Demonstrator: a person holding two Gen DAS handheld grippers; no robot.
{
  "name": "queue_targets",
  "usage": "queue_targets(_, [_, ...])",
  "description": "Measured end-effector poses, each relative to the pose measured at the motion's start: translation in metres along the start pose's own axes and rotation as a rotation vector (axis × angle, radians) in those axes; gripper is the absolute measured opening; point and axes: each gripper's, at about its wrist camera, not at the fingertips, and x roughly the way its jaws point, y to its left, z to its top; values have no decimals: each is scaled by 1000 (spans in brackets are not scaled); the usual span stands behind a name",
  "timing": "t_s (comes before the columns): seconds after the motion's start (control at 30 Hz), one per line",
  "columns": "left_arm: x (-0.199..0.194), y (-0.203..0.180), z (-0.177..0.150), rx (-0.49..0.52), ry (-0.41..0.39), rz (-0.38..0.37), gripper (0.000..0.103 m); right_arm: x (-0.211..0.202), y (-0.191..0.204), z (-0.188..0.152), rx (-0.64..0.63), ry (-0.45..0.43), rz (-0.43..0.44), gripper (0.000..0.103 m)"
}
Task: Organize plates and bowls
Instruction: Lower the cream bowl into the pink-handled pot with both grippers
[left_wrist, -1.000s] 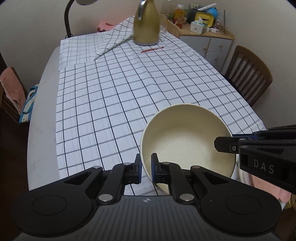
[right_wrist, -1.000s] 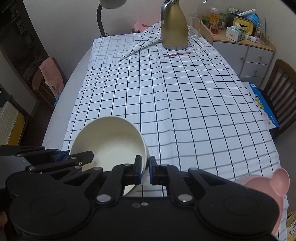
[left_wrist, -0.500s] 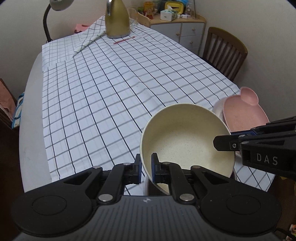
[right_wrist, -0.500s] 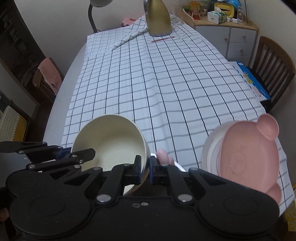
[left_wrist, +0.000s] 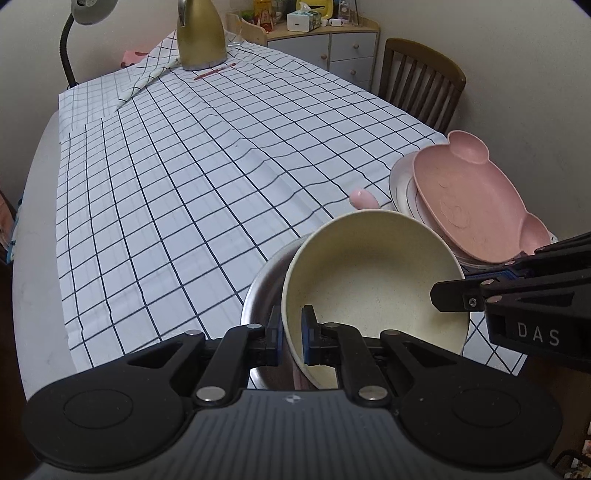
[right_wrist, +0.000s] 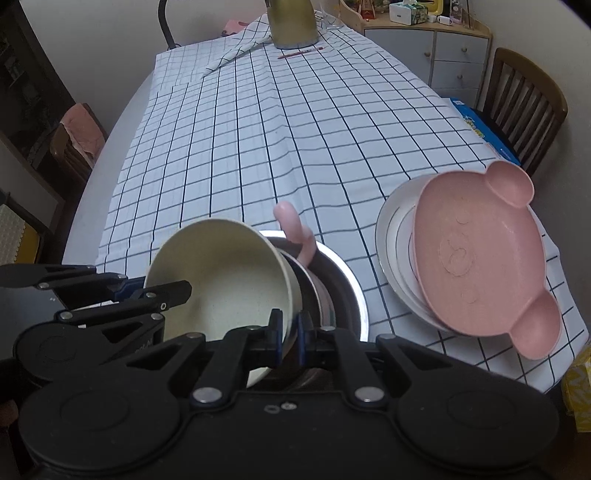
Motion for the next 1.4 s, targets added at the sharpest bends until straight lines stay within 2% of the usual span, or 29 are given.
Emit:
queue_targets(0.2, [10,-9,-12,38,-7,7,9,6,0,-13,-37,1,-38,8])
queue_targets(0.5, [14,-12,-13,68,-24,25,8,6,5,-17,-81,-32,-78,9])
queue_targets(0.63, [16,-11,-13,59,-6,0,9,6,5,-17,-76,-37,-94,9])
queue_targets(0.87, [15,-6,-12,43,-2,-17,9,9,0,-18,-43,-21,-98,18])
queue_targets(1.03, [15,2,-12,22,11,-30,11,8,-1,-20,-34,-18,-86,21])
queue_targets(1.1, [14,6,-13,9,17,-38,11,7,-1,-21,-30,-22,-76,28])
queue_targets(1.4, [6,12,-16,-9,11,-57,11,-1,0,-20,-17,-38,-43,35])
